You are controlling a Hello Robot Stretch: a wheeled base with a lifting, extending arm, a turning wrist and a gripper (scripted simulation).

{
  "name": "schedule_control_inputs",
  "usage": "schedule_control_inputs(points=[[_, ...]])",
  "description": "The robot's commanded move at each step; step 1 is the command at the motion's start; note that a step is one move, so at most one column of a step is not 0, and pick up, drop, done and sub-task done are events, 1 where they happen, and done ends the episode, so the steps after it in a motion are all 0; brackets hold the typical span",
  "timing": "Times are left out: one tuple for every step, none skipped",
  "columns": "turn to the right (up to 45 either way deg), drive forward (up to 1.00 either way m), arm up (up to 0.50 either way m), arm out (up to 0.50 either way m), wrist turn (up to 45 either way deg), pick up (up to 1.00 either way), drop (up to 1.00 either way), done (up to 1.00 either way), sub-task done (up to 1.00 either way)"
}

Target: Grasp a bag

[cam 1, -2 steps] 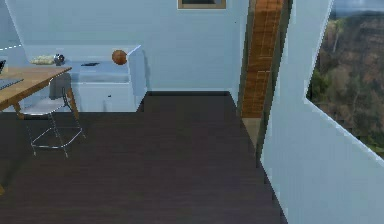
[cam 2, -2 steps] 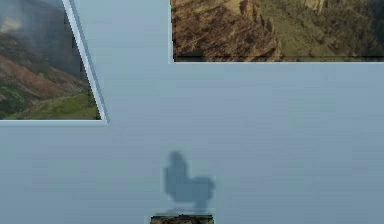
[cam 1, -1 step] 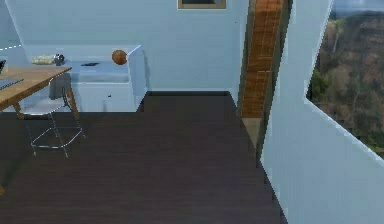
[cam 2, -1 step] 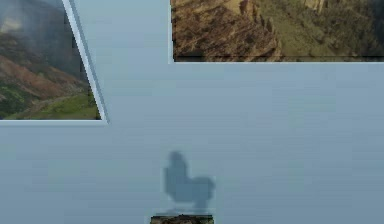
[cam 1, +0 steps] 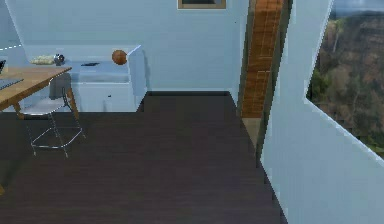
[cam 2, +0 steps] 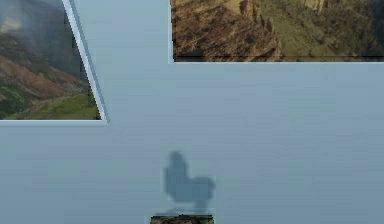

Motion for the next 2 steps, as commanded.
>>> schedule_control_inputs(points=[[0.0, 0.00, 0.00, 0.00, 21.0, 0.00, 0.00, 0.00, 0.00], [0.0, 0.00, -0.30, 0.00, 0.0, 0.00, 0.00, 0.00, 0.00]])
